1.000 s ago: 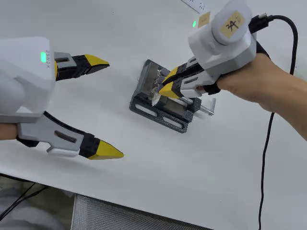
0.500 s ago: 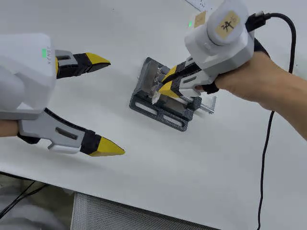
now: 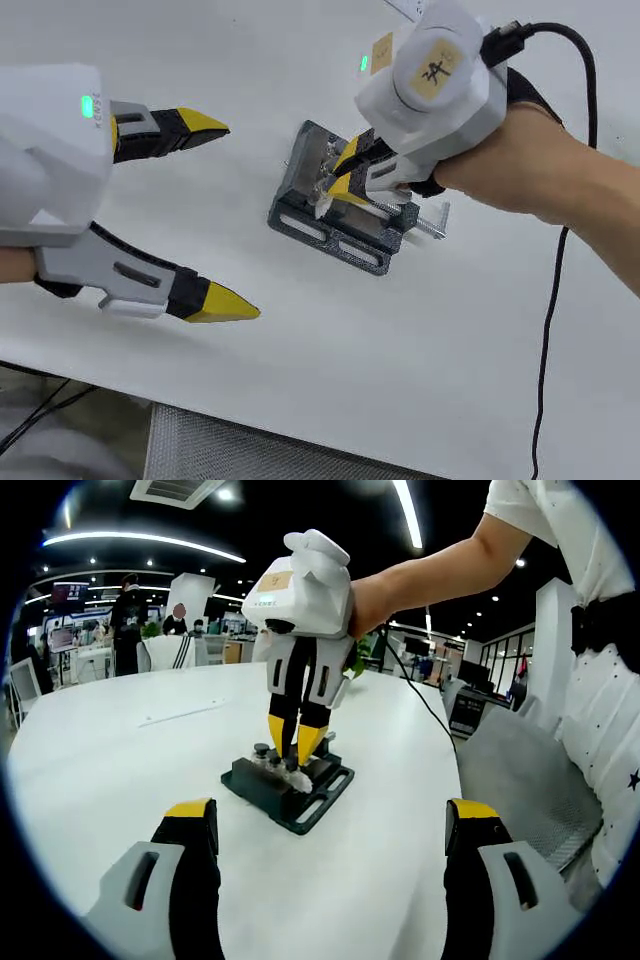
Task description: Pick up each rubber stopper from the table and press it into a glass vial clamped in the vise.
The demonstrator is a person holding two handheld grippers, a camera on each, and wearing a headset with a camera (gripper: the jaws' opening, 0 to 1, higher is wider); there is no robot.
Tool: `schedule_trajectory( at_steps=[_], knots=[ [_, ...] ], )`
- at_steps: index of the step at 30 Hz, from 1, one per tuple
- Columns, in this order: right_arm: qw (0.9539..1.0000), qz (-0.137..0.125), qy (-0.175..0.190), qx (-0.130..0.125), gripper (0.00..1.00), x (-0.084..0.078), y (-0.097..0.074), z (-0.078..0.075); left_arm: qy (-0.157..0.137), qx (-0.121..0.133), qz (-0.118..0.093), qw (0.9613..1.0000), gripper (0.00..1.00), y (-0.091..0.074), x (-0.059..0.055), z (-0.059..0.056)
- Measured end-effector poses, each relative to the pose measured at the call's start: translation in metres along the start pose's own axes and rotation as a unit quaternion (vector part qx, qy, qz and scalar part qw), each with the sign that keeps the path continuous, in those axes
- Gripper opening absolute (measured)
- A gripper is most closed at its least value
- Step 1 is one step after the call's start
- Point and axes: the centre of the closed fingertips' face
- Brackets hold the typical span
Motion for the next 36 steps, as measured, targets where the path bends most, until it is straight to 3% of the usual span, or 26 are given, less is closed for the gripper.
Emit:
schedule_trajectory(
  at_steps=[8,16,30,36],
  knots=[
    [0.9996,0.019,-0.022,0.0,0.04,0.002,0.002,0.001,0.0,-0.001,-0.002,1.0,0.92,0.003,0.003,0.0],
    [0.9998,-0.016,-0.012,-0.002,0.07,0.0,-0.001,0.0,0.003,-0.003,0.001,1.0,0.92,0.002,0.004,-0.001],
    [0.9994,-0.035,0.003,0.001,0.11,0.001,-0.001,0.002,0.002,0.001,0.001,1.0,0.91,0.0,0.004,-0.001],
    [0.9983,-0.056,0.011,-0.01,0.13,0.006,-0.015,-0.003,0.001,0.0,0.001,1.0,0.91,0.0,0.004,-0.001]
  ],
)
Point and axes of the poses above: the centre of the closed fingertips' face, and the gripper's own axes: y roughly forward along the fingers, z roughly to its left, x roughly out of its top, and after that the axes turned 4 degrees about x, right-handed
